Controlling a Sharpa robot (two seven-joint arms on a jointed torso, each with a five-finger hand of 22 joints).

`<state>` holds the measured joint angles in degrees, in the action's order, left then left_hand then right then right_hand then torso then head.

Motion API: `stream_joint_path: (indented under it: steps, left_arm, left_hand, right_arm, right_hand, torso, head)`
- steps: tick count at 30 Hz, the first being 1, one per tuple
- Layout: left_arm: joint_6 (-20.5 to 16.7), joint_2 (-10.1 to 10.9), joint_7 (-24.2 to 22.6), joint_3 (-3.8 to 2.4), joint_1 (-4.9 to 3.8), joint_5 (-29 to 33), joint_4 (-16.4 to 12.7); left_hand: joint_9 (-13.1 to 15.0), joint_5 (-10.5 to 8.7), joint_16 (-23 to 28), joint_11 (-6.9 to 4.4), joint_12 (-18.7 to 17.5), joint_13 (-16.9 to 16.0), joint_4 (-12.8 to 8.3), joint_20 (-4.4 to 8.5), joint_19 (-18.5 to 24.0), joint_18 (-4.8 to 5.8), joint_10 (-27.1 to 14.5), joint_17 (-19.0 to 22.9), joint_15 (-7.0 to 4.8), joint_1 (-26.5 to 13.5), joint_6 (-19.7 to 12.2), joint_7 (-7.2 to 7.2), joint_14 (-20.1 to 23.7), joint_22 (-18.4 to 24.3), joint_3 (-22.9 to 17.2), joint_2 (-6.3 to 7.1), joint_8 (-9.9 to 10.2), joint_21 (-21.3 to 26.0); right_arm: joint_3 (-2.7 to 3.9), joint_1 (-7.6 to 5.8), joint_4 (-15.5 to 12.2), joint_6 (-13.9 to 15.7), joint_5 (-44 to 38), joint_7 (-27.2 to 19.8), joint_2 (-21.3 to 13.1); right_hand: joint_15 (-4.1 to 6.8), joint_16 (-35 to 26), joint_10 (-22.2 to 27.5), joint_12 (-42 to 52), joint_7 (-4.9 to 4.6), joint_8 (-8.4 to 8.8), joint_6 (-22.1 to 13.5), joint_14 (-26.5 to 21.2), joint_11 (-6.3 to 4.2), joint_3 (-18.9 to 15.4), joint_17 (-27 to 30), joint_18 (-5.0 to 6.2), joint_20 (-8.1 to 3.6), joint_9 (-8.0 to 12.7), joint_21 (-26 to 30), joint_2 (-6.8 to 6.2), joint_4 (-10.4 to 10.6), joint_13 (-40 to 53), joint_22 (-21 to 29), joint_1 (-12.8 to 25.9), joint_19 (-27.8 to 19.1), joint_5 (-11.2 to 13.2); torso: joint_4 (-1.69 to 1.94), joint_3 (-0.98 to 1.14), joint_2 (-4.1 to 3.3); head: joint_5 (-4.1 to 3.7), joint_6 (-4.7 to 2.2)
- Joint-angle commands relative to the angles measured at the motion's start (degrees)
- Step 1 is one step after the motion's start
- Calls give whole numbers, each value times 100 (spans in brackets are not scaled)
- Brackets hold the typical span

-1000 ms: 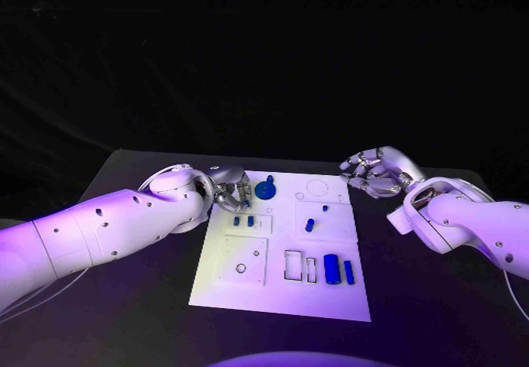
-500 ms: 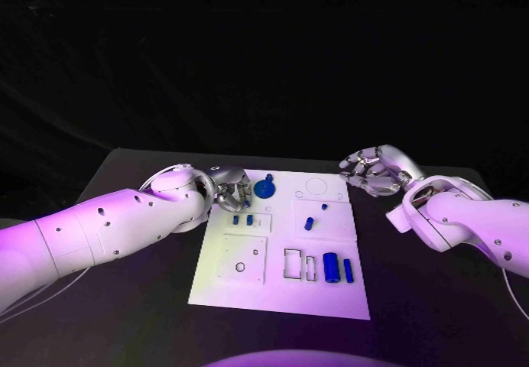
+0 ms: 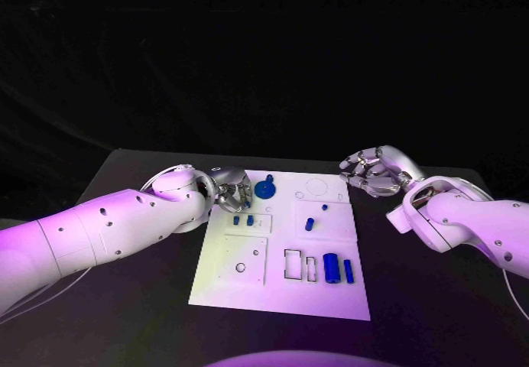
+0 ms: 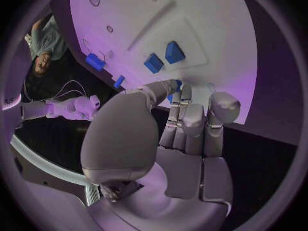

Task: Assemble the parts on the task board

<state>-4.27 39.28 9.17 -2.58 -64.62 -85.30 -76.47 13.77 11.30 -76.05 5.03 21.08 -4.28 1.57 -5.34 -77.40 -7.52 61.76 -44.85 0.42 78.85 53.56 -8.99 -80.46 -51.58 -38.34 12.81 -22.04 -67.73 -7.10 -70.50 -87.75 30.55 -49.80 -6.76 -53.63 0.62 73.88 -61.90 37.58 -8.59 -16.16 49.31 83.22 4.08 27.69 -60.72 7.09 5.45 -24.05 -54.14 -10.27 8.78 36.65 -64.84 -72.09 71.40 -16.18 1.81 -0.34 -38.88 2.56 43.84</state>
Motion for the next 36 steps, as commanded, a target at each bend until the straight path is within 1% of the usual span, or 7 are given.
stream_joint_path:
  steps: [1, 6, 17, 23, 24, 30, 36]
  left_arm:
    - [168, -29, 35, 19, 4, 17, 34]
    - [204, -47, 37, 45, 4, 18, 78]
    - [241, -32, 39, 66, 11, 20, 51]
    - [175, -14, 44, 67, 15, 22, 35]
    - [162, -9, 47, 67, 16, 22, 34]
    - [124, 8, 61, 68, 18, 24, 37]
    - [105, 15, 80, 68, 19, 25, 55]
  left_hand:
    - [-5, -16, 21, -17, -36, 8, -29, 27, -4, 37, 36, 0, -38, -16, 27, 3, 13, 3, -19, -6, 37, -27]
    - [-10, -15, 12, -13, -62, 11, -31, 27, 3, 36, 32, -28, -37, -18, 19, -1, 10, 13, -23, -4, 55, -21]
    - [-19, -16, 23, -5, -113, 15, -40, 25, 19, 33, 31, 9, -31, -19, 7, -7, 25, 36, -27, 6, 91, -5]
    - [-87, -13, 1, 38, -288, 23, -68, -8, 39, 34, 6, -35, 3, -33, -213, -54, 29, 46, -32, 86, 299, 5]
    - [-123, -10, 0, 62, -366, 28, -71, -24, 46, 33, -26, -28, 19, -43, -352, -76, 37, 54, -40, 114, 405, 9]
    - [-220, -7, 23, 100, -630, 43, -71, -56, 110, 8, -184, 60, 51, -62, -717, -121, 87, 175, -47, 184, 663, 86]
    - [-267, -6, 61, 150, -803, 52, -65, -79, 167, -15, -340, 166, 91, -62, -854, -169, 132, 309, -13, 208, 764, 173]
  right_arm:
    - [0, 3, -12, -15, -37, -54, 4]
    - [0, 3, -15, -15, -36, -54, 2]
    - [0, 3, -16, -15, -34, -53, -5]
    - [0, 4, -12, -8, -34, -55, -3]
    - [0, 4, -11, -6, -34, -54, -3]
    - [0, 6, -7, -7, -34, -51, -2]
    - [0, 7, -4, -23, -34, -41, -3]
  right_hand:
    - [2, -14, -15, -34, -12, -1, 39, -38, -44, 27, 10, 60, 2, -5, 38, -1, 1, -6, 5, 49, 6, -17]
    - [2, -14, -15, -34, -12, -1, 39, -38, -44, 27, 10, 60, 2, -5, 38, -1, 1, -6, 5, 49, 6, -17]
    - [2, -14, -15, -34, -12, -1, 39, -38, -44, 27, 10, 60, 2, -5, 38, -1, 1, -6, 5, 49, 6, -17]
    - [5, -23, -25, -45, -9, 1, 48, -34, -47, 32, 9, 61, -2, -6, 53, -4, -8, -30, 10, 55, 11, -8]
    - [5, -27, -24, -47, -10, 2, 46, -36, -46, 31, 16, 64, -2, -5, 68, -7, -9, -32, 20, 55, 4, -7]
    - [5, -28, -21, -50, -11, 5, 43, -35, -46, 30, 15, 64, -2, -4, 70, -11, -11, -35, 20, 57, 4, -6]
    - [-10, -75, 99, -221, -31, 34, 14, -42, -22, 63, 49, 75, 3, 1, 174, -22, -22, -180, 76, 78, -20, 7]
  torso:
    - [-3, -4, -5]
    - [-10, -1, -5]
    - [2, -7, -3]
    - [3, -7, 0]
    - [3, -7, -1]
    - [2, -6, 1]
    - [3, -5, -2]
  head:
    - [1, -1]
    - [-11, -4]
    - [-25, 6]
    - [-32, 8]
    - [-31, 7]
    - [-29, 8]
    - [-25, 4]
